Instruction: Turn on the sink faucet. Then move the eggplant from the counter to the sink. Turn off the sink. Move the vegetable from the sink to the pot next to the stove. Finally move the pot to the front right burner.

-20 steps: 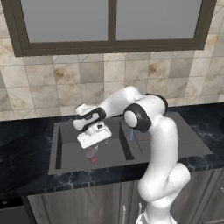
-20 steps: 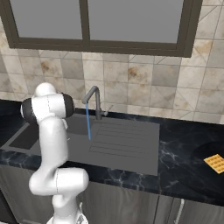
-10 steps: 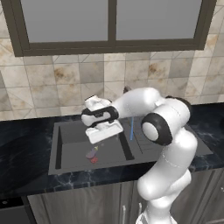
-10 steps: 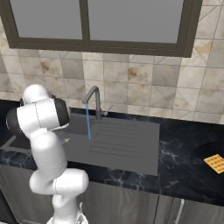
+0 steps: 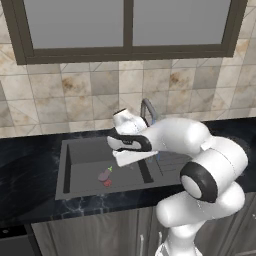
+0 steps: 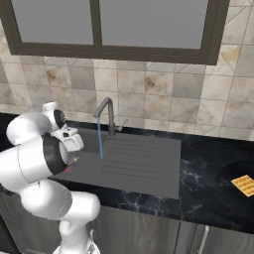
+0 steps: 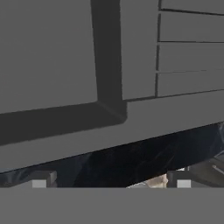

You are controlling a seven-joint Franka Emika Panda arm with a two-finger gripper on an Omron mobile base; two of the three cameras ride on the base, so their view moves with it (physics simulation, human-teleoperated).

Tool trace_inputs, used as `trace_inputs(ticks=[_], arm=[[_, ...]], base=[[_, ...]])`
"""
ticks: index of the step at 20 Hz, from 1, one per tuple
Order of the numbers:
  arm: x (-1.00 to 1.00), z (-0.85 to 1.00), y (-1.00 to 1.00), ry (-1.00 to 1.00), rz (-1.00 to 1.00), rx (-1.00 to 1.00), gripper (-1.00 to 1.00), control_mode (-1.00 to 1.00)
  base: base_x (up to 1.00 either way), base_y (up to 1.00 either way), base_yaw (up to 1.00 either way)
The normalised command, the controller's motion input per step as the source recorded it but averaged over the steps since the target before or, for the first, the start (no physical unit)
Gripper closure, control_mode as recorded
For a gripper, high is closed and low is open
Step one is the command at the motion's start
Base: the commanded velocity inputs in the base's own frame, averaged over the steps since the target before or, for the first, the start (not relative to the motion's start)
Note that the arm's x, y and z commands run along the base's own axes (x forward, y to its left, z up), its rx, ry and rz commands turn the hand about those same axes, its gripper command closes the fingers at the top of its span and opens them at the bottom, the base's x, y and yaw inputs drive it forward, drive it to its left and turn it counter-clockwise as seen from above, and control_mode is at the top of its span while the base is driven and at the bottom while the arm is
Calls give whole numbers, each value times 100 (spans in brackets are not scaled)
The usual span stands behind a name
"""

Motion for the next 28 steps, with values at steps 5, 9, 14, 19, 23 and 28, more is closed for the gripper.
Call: trace_inputs(ticks=[5,9,14,19,23,28], arm=[[-32,0,-64,-1,0,0,-100,-100],[-23,0,-66,0,0,0,-100,-100],[-10,0,-64,0,0,1,-100,-100],[0,0,-64,0,0,1,-100,-100],[6,0,-59,0,1,3,-100,-100],[29,0,-51,1,3,8,-100,-100]], base=[[0,0,0],[0,0,0],[0,0,0],[0,0,0],[0,0,0],[0,0,0]])
